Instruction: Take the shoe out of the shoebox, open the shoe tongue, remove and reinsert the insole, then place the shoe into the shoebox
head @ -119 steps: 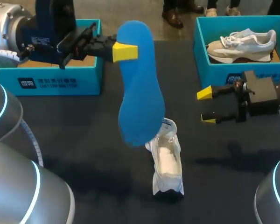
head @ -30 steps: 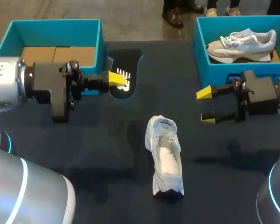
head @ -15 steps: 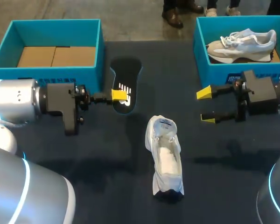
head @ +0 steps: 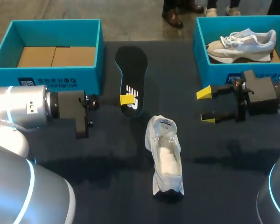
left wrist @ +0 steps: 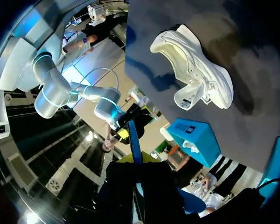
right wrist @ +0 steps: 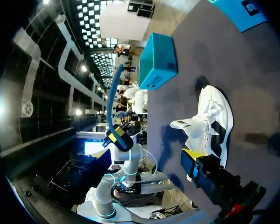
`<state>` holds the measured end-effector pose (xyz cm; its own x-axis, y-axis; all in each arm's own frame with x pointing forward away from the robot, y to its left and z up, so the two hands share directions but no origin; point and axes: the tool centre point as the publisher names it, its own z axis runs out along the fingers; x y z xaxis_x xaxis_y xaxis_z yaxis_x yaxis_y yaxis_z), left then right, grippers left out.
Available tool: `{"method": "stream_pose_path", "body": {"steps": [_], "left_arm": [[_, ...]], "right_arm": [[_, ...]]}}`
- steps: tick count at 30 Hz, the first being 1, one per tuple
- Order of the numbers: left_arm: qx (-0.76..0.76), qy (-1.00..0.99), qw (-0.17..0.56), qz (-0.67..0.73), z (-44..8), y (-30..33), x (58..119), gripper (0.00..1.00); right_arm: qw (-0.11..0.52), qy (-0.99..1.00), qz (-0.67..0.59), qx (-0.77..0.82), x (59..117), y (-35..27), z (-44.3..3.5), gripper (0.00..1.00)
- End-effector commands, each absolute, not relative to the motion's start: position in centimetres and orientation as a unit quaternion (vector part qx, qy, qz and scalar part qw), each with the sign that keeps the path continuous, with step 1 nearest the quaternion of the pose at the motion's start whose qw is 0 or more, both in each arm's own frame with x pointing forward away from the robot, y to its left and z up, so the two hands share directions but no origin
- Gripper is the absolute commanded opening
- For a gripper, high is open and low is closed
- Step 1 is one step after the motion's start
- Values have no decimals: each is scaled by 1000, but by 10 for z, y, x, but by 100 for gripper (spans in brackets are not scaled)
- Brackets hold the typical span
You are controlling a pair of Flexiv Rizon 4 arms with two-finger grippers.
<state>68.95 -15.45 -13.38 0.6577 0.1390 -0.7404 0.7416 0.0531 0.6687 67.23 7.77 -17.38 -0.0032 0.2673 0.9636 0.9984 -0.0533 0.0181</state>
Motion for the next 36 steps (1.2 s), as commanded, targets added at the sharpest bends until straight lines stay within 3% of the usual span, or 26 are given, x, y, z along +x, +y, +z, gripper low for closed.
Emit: {"method": "stream_pose_path", "body": {"steps": [1, 26, 36], "left_arm": [[648, 340, 640, -234, -133, -154, 690, 0], [650, 312, 649, -244, -144, -159, 687, 0], [650, 312, 649, -244, -144, -159, 687, 0]], "right_arm": [[410, -551, -445, -575, 672, 79, -174, 100], [410, -551, -445, -575, 672, 79, -174, 100], [399, -560, -468, -555, 706, 105, -168, 100]]}}
